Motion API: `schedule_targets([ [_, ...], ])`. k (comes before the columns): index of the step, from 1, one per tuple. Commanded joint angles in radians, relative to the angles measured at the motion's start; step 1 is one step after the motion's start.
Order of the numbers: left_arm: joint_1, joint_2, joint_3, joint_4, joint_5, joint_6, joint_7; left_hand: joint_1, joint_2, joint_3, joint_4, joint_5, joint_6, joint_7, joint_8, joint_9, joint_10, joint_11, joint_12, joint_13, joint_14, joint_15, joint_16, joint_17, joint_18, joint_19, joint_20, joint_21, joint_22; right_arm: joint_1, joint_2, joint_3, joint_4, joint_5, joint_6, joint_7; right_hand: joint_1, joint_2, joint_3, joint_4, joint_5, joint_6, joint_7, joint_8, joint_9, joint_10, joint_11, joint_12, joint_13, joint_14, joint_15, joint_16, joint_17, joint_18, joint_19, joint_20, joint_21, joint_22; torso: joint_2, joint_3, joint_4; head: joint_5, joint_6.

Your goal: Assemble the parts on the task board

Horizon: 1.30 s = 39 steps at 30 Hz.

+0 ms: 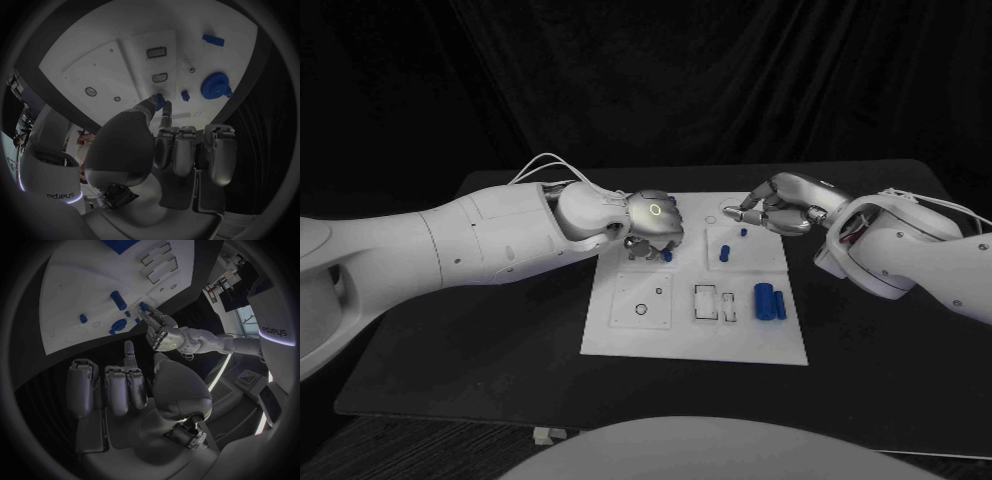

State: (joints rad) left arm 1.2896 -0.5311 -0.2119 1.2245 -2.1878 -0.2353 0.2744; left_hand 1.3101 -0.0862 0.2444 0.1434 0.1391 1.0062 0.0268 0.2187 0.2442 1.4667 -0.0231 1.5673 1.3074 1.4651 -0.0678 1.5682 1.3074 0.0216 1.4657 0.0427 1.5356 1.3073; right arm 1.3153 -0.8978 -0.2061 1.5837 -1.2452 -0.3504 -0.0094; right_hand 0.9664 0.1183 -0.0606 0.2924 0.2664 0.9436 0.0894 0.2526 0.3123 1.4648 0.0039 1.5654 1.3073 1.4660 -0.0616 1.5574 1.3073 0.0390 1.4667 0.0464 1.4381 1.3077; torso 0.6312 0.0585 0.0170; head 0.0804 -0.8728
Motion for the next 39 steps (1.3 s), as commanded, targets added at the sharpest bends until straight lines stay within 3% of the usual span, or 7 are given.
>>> schedule_targets([
  [1,-0.003,0.004,0.001,0.0,0.005,-0.013,-0.022,-0.004,0.012,0.001,-0.004,0.009,0.01,0.0,0.006,0.005,0.104,-0.003,0.004,0.263,0.106,-0.006,0.003,0.263,-0.014,0.084,-0.001,0.003,0.253,-0.003,0.001,0.001,0.0,-0.001,0.023,-0.017,0.006,0.008,-0.007,0.0,0.004,0.002,-0.003,0.005,0.002,0.1,0.005,0.001,0.253,0.097,0.007,-0.001,0.231,-0.004,0.036,0.008,-0.005,0.217,0.0,0.0,-0.0001,0.0,0.0],
  [13,-0.008,0.008,0.001,-0.002,0.005,-0.009,-0.039,-0.036,0.025,-0.007,0.0,0.026,0.037,-0.002,0.032,0.038,0.104,-0.005,0.004,0.263,0.106,-0.008,0.003,0.263,-0.013,0.084,-0.003,0.003,0.253,-0.005,0.003,0.001,-0.003,-0.001,0.042,-0.019,0.008,0.013,-0.009,0.0,0.006,0.004,-0.003,0.006,0.003,0.1,0.005,0.001,0.252,0.096,0.007,-0.002,0.229,-0.003,0.035,0.009,-0.007,0.216,0.0,0.0006,-0.0007,0.001,0.0],
  [16,-0.009,0.009,0.001,-0.002,0.005,-0.008,-0.041,-0.06,0.036,-0.006,0.001,0.051,0.073,-0.008,0.065,0.077,0.104,-0.011,0.004,0.263,0.106,-0.01,0.003,0.263,-0.013,0.083,-0.005,0.002,0.252,-0.006,0.004,0.001,-0.004,-0.001,0.046,-0.02,0.009,0.015,-0.01,0.0,0.006,0.006,-0.003,0.007,0.003,0.099,0.005,0.0,0.251,0.096,0.007,-0.002,0.228,-0.003,0.034,0.009,-0.008,0.216,0.0,0.0006,-0.0008,0.002,0.0],
  [22,-0.011,0.01,0.001,-0.004,0.005,-0.003,-0.045,-0.073,0.036,0.001,-0.002,0.064,0.091,-0.012,0.087,0.111,0.104,-0.014,0.004,0.263,0.106,-0.011,0.003,0.263,-0.013,0.082,-0.006,0.0,0.252,-0.006,0.005,0.001,-0.004,-0.001,0.051,-0.022,0.013,0.019,-0.013,0.0,0.007,0.011,-0.004,0.01,0.005,0.099,0.004,0.0,0.25,0.096,0.007,-0.003,0.226,-0.002,0.033,0.009,-0.01,0.215,-0.001,0.0005,-0.0008,0.002,0.0],
  [31,-0.012,0.01,0.001,-0.005,0.005,0.016,-0.056,-0.09,0.03,0.0,0.003,0.055,0.075,-0.01,0.082,0.125,0.104,-0.012,0.004,0.263,0.106,-0.012,0.003,0.263,-0.011,0.077,-0.007,-0.008,0.249,-0.006,0.006,0.001,-0.005,-0.001,0.056,-0.024,0.014,0.02,-0.014,-0.001,0.007,0.012,-0.004,0.011,0.005,0.097,0.004,-0.001,0.247,0.095,0.007,-0.004,0.225,-0.002,0.032,0.009,-0.013,0.214,0.0,0.0006,-0.0008,0.003,0.0],
  [36,-0.013,0.01,0.001,-0.006,0.005,0.018,-0.07,-0.121,0.027,-0.001,0.017,0.019,0.038,-0.001,0.062,0.144,0.104,-0.005,0.004,0.263,0.106,-0.011,0.003,0.263,-0.01,0.074,-0.006,-0.012,0.248,-0.007,0.006,0.001,-0.007,-0.001,0.057,-0.025,0.014,0.02,-0.014,-0.001,0.007,0.012,-0.004,0.011,0.005,0.097,0.004,-0.001,0.247,0.095,0.007,-0.004,0.225,-0.002,0.032,0.009,-0.013,0.214,0.0,0.0005,-0.0008,0.004,0.0],
  [39,-0.013,0.011,0.001,-0.008,0.005,0.019,-0.075,-0.127,0.028,-0.001,0.02,0.018,0.031,0.002,0.056,0.146,0.104,-0.003,0.004,0.263,0.106,-0.01,0.003,0.263,-0.009,0.073,-0.005,-0.014,0.247,-0.007,0.006,0.001,-0.007,-0.001,0.059,-0.025,0.014,0.02,-0.014,-0.001,0.007,0.012,-0.004,0.011,0.005,0.097,0.004,-0.001,0.247,0.095,0.007,-0.004,0.225,-0.002,0.032,0.009,-0.013,0.214,0.0,0.0005,-0.0007,0.005,0.0],
])
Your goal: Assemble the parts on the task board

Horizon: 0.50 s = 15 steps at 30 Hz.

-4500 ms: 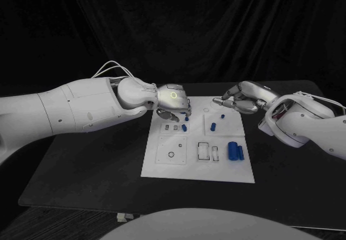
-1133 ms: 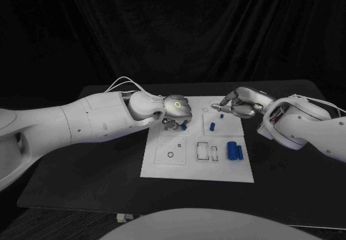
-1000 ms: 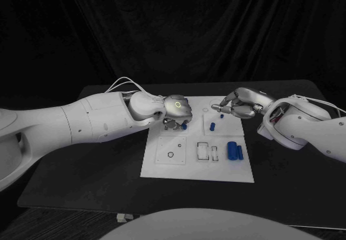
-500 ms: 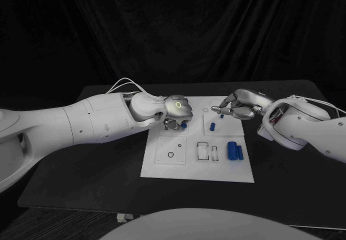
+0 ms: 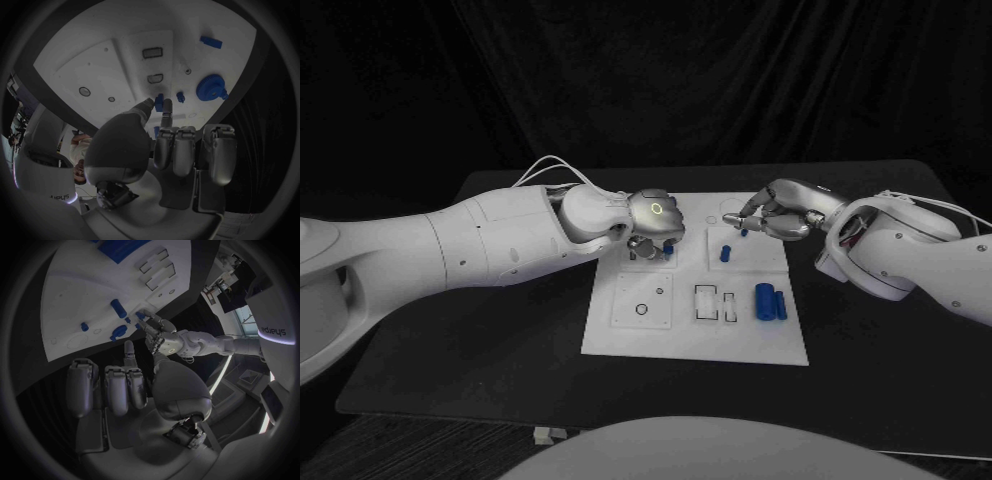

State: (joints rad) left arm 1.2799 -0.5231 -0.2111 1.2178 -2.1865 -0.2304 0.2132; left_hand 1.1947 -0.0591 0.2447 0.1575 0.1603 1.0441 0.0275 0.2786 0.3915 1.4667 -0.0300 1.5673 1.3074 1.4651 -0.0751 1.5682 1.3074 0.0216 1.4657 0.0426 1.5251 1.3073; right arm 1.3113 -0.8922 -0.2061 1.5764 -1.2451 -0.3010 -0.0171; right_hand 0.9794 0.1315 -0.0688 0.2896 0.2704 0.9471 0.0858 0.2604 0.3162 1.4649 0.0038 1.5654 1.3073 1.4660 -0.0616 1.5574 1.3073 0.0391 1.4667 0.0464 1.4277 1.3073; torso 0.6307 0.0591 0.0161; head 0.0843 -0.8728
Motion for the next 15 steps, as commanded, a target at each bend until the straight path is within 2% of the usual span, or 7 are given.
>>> schedule_targets([
  [1,-0.003,0.003,0.0,-0.002,0.004,0.015,-0.015,-0.012,0.002,0.0,0.007,-0.002,-0.009,0.002,-0.005,0.0,0.104,0.004,0.004,0.263,0.106,-0.002,0.003,0.263,-0.009,0.072,-0.005,-0.004,0.247,-0.003,0.0,0.001,0.0,-0.001,0.01,-0.018,0.001,0.007,-0.006,0.002,0.003,0.008,-0.001,0.003,0.002,0.097,0.004,-0.001,0.247,0.095,0.007,-0.004,0.225,-0.002,0.032,0.009,-0.003,0.214,0.0,0.0,0.0001,0.001,0.0],
  [4,-0.003,0.003,0.0,-0.003,0.004,0.016,-0.016,-0.013,0.004,0.003,0.007,0.001,-0.016,0.003,-0.011,0.002,0.104,0.006,0.004,0.263,0.106,-0.002,0.003,0.263,-0.009,0.071,-0.004,-0.007,0.246,-0.003,0.0,0.001,0.0,-0.001,0.012,-0.019,0.001,0.007,-0.006,0.002,0.003,0.008,-0.001,0.003,0.002,0.097,0.004,-0.001,0.247,0.095,0.007,-0.004,0.225,-0.002,0.032,0.009,-0.003,0.214,0.0,0.0,0.0001,-0.001,0.0],
  [11,-0.003,0.002,0.0,-0.003,0.004,0.013,-0.018,-0.02,0.003,0.015,0.008,0.008,-0.06,0.01,-0.056,0.004,0.104,0.012,0.004,0.263,0.106,0.003,0.003,0.263,-0.008,0.069,0.0,-0.01,0.245,-0.003,0.0,0.001,0.0,-0.001,0.017,-0.022,0.001,0.008,-0.007,0.002,0.003,0.009,-0.001,0.004,0.002,0.097,0.004,-0.002,0.246,0.095,0.007,-0.004,0.224,-0.002,0.031,0.009,-0.003,0.214,0.0,0.0,0.0001,-0.001,0.0],
  [15,-0.003,0.002,0.0,-0.004,0.004,0.014,-0.018,-0.023,0.004,0.017,0.009,0.01,-0.066,0.013,-0.064,0.004,0.104,0.014,0.003,0.263,0.106,0.004,0.003,0.263,-0.008,0.068,0.001,-0.011,0.245,-0.004,0.0,0.001,0.0,-0.001,0.022,-0.024,0.001,0.008,-0.007,0.002,0.003,0.009,-0.001,0.004,0.002,0.097,0.004,-0.002,0.246,0.095,0.007,-0.004,0.224,-0.002,0.031,0.009,-0.003,0.214,0.0,0.0,0.0001,0.0,0.0],
])
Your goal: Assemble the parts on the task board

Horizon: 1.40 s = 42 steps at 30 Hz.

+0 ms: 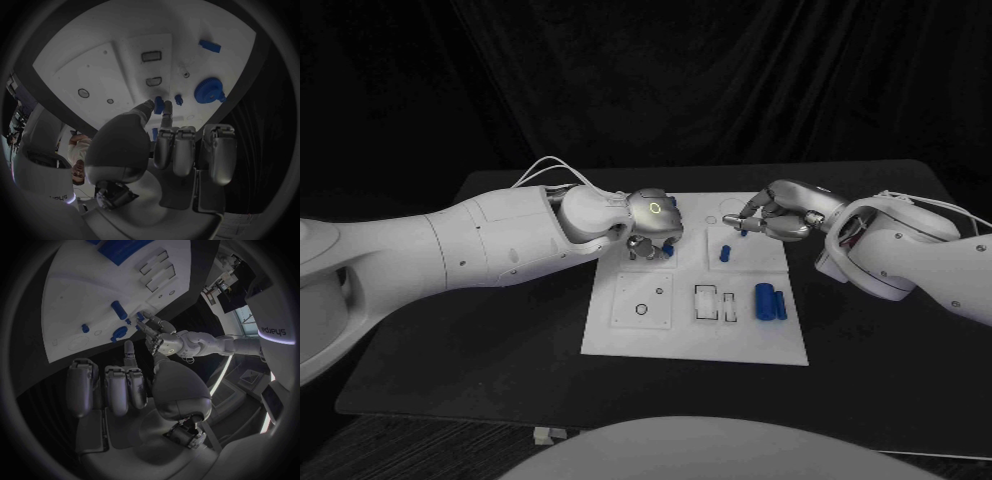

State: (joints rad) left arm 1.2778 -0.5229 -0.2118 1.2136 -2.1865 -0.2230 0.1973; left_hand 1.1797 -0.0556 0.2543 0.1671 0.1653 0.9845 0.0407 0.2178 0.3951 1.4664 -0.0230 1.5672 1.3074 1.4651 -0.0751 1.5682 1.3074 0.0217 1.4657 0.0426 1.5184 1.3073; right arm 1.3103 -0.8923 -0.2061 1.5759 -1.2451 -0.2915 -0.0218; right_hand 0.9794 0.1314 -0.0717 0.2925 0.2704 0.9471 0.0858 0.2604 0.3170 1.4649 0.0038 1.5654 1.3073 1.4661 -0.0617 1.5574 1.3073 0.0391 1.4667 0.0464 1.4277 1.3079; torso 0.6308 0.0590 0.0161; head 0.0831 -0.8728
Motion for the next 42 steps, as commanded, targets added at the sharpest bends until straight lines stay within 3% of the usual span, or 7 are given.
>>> schedule_targets([
  [1,-0.001,0.002,0.001,0.0,0.004,0.007,-0.002,-0.008,0.001,0.008,0.0,0.005,-0.007,0.0,-0.005,0.0,0.104,0.007,0.003,0.263,0.106,0.004,0.003,0.263,-0.008,0.068,0.001,-0.005,0.245,-0.003,0.0,0.001,0.001,-0.001,0.014,-0.02,0.001,0.008,-0.005,-0.001,0.003,0.009,-0.001,0.004,0.001,0.097,0.004,-0.002,0.246,0.095,0.007,-0.004,0.224,-0.002,0.031,0.009,-0.003,0.214,0.0,0.0001,0.0,0.001,0.0],
  [21,-0.002,-0.015,0.001,0.011,0.004,-0.062,-0.014,-0.055,-0.02,-0.008,0.036,-0.086,-0.06,0.021,-0.074,-0.004,0.097,0.025,-0.006,0.256,0.106,0.016,0.003,0.263,-0.007,0.066,0.011,-0.007,0.244,-0.011,-0.005,0.001,0.001,-0.001,0.019,-0.024,0.001,0.008,-0.005,-0.001,0.003,0.009,-0.001,0.004,0.001,0.097,0.004,-0.002,0.246,0.095,0.007,-0.004,0.224,-0.002,0.031,0.009,-0.003,0.214,0.0,0.0,0.0001,0.001,0.0],
  [24,-0.002,-0.029,0.001,0.022,0.004,-0.104,-0.017,-0.079,-0.079,-0.031,0.065,-0.118,-0.165,0.031,-0.137,-0.029,0.081,0.033,-0.029,0.238,0.106,0.018,0.003,0.263,-0.008,0.068,0.013,-0.004,0.245,-0.011,-0.007,0.001,0.002,-0.001,0.019,-0.024,0.002,0.009,-0.009,0.0,0.001,0.009,-0.001,0.004,0.002,0.097,0.004,-0.001,0.248,0.095,0.006,-0.004,0.226,-0.002,0.031,0.009,-0.003,0.214,0.0,0.0001,0.0001,-0.001,0.0],
  [30,0.0,-0.066,0.001,0.056,0.004,-0.183,-0.038,-0.068,-0.112,-0.023,0.124,-0.118,-0.195,0.028,-0.153,-0.041,0.077,0.032,-0.036,0.233,0.106,0.019,0.003,0.263,-0.008,0.069,0.016,-0.002,0.246,-0.011,-0.013,0.001,0.004,-0.001,0.012,-0.023,0.002,0.009,-0.012,0.0,-0.003,0.01,-0.001,0.004,0.002,0.098,0.003,-0.001,0.248,0.095,0.006,-0.004,0.225,-0.002,0.031,0.009,-0.004,0.214,-0.001,0.0001,0.0002,-0.004,0.0],
  [37,0.015,-0.109,0.001,0.098,0.004,-0.24,-0.043,-0.083,-0.073,0.046,0.126,-0.114,-0.176,0.015,-0.143,-0.045,0.079,0.02,-0.033,0.236,0.106,0.012,0.003,0.263,-0.008,0.07,0.019,-0.001,0.246,-0.011,-0.018,0.001,0.004,-0.001,0.006,-0.022,0.001,0.01,-0.015,0.0,-0.006,0.01,-0.001,0.005,0.002,0.097,0.003,-0.001,0.247,0.095,0.006,-0.004,0.225,-0.002,0.031,0.009,-0.003,0.214,-0.001,0.0003,0.0006,-0.004,0.0],
  [39,0.022,-0.118,0.001,0.107,0.004,-0.252,-0.038,-0.084,-0.052,0.112,0.122,-0.057,-0.136,0.009,-0.124,-0.042,0.082,0.015,-0.03,0.238,0.106,0.009,0.003,0.263,-0.009,0.072,0.023,0.001,0.247,-0.012,-0.018,0.001,0.003,-0.001,0.006,-0.022,0.001,0.01,-0.015,0.0,-0.006,0.01,-0.001,0.005,0.002,0.097,0.003,-0.001,0.247,0.095,0.006,-0.004,0.225,-0.002,0.031,0.009,-0.003,0.214,-0.001,0.0004,0.0001,-0.003,0.0],
  [42,0.027,-0.124,0.001,0.114,0.004,-0.256,-0.033,-0.061,-0.078,0.17,0.117,-0.045,-0.103,0.011,-0.102,-0.037,0.085,0.016,-0.025,0.242,0.106,0.009,0.003,0.263,-0.01,0.074,0.024,0.004,0.248,-0.012,-0.017,0.001,0.002,-0.001,0.005,-0.021,0.0,0.012,-0.017,0.001,-0.008,0.01,-0.001,0.005,0.003,0.097,0.003,-0.001,0.247,0.095,0.006,-0.004,0.225,-0.002,0.031,0.009,-0.004,0.214,0.0,0.0001,0.0004,-0.004,0.0],
])
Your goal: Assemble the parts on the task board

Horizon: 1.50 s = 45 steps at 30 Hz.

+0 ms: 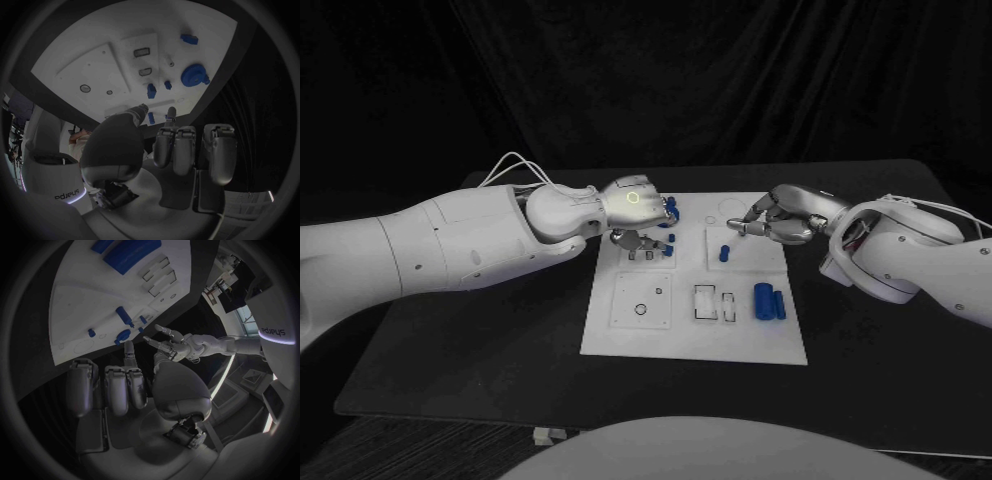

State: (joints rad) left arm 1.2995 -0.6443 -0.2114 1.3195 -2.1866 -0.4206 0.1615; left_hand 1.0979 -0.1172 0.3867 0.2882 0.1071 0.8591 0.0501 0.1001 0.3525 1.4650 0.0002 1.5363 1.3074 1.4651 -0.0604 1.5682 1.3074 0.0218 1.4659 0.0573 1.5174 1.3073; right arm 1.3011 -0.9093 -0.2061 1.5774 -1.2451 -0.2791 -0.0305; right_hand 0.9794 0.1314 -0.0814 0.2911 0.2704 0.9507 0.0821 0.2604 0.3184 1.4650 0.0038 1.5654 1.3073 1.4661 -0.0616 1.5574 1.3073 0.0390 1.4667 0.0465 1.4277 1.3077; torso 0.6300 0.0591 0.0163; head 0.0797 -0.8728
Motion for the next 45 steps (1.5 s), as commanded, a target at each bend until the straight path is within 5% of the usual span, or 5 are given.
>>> schedule_targets([
  [1,0.006,-0.004,0.001,0.01,0.004,-0.057,0.005,0.023,-0.021,0.043,-0.004,0.014,0.028,0.002,0.02,0.007,0.086,-0.006,0.005,0.242,0.106,-0.005,0.003,0.263,-0.01,0.075,0.01,0.006,0.248,-0.003,0.0,0.001,0.001,-0.001,-0.007,-0.012,0.001,0.012,-0.008,0.002,-0.008,0.007,0.002,0.005,0.001,0.097,0.003,-0.001,0.247,0.095,0.006,-0.004,0.225,-0.002,0.031,0.009,-0.004,0.214,0.0,0.0,0.0,0.0,0.0],
  [14,0.009,-0.013,0.001,0.012,0.004,0.019,0.001,0.036,-0.044,0.059,-0.009,0.0,0.082,-0.008,0.201,0.167,0.089,-0.017,0.008,0.245,0.106,-0.01,0.003,0.263,-0.01,0.074,0.006,0.004,0.247,-0.003,0.0,0.001,-0.002,-0.001,-0.001,-0.013,0.0,0.013,-0.009,0.002,-0.009,0.007,0.002,0.005,0.001,0.097,0.003,-0.002,0.246,0.095,0.006,-0.005,0.224,-0.001,0.031,0.009,-0.005,0.214,0.0,0.0001,-0.0004,-0.001,0.0],
  [21,0.01,-0.015,0.001,0.01,0.135,0.051,-0.002,-0.051,0.033,0.024,0.001,0.099,0.11,-0.017,0.365,0.346,0.104,-0.025,0.031,0.261,0.106,-0.016,0.003,0.263,-0.013,0.083,0.007,0.019,0.252,-0.003,0.001,0.001,-0.004,-0.001,0.004,-0.014,-0.001,0.015,-0.011,0.002,-0.011,0.007,0.002,0.005,0.002,0.096,0.003,-0.002,0.246,0.094,0.006,-0.005,0.223,-0.001,0.03,0.009,-0.006,0.213,0.0,0.0,0.0005,-0.002,0.0],
  [37,0.011,-0.016,0.001,0.007,0.518,0.218,-0.037,0.0,0.06,-0.042,-0.039,0.103,0.173,-0.045,0.466,0.465,0.106,-0.05,0.034,0.263,0.106,-0.029,0.003,0.263,-0.018,0.096,-0.024,0.04,0.259,-0.003,0.002,0.001,-0.002,-0.001,0.0,-0.01,-0.006,0.029,-0.019,0.003,-0.017,0.009,0.002,0.006,0.003,0.096,0.003,-0.002,0.245,0.094,0.006,-0.006,0.222,-0.001,0.029,0.009,-0.007,0.213,0.001,0.0,0.0,-0.004,0.0],
  [45,0.011,-0.017,0.001,-0.008,0.574,0.233,0.056,0.211,0.026,-0.012,-0.174,0.12,-0.011,0.027,0.113,0.219,0.101,0.001,0.028,0.259,0.106,0.005,0.003,0.263,-0.011,0.078,-0.004,0.012,0.25,-0.003,0.004,0.001,0.008,-0.001,-0.074,0.039,0.138,0.014,-0.02,-0.023,0.076,-0.002,0.0,0.003,0.006,0.101,-0.001,0.002,0.255,0.097,0.003,-0.001,0.231,-0.004,0.036,0.006,0.007,0.218,0.001,0.0002,0.0003,0.0,0.0],
])
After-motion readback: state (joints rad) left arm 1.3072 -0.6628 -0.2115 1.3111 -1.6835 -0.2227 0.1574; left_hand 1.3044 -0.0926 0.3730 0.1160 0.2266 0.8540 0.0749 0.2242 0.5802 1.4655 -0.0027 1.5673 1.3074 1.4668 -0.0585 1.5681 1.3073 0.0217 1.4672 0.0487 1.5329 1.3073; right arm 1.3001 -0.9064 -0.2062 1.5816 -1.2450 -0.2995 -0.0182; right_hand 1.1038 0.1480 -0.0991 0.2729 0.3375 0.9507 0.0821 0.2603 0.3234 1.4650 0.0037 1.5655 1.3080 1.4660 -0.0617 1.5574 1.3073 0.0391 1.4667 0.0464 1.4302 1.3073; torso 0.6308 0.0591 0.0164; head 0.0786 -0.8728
